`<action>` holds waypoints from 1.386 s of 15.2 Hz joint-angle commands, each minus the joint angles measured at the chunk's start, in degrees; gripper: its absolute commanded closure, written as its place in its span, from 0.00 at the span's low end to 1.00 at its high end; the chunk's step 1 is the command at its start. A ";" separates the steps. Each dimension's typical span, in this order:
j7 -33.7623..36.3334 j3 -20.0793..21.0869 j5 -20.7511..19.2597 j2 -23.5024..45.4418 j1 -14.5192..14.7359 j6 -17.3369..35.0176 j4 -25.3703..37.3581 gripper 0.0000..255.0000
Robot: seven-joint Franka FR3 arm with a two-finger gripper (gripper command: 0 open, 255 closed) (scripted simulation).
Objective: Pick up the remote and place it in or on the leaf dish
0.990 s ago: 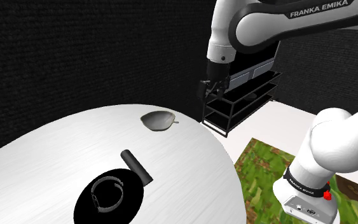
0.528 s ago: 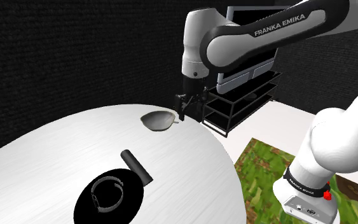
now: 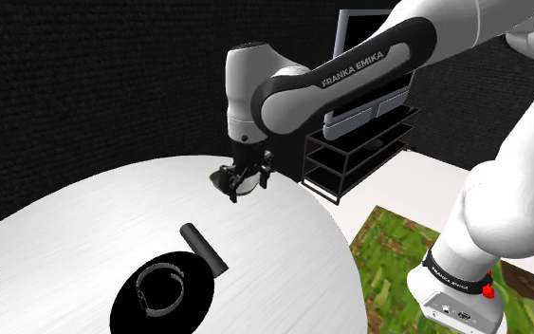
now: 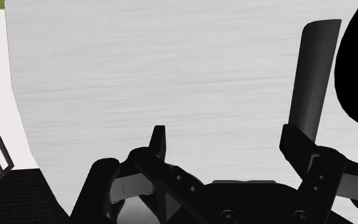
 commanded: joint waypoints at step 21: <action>17.61 0.25 -15.48 32.85 9.74 5.05 24.30 0.00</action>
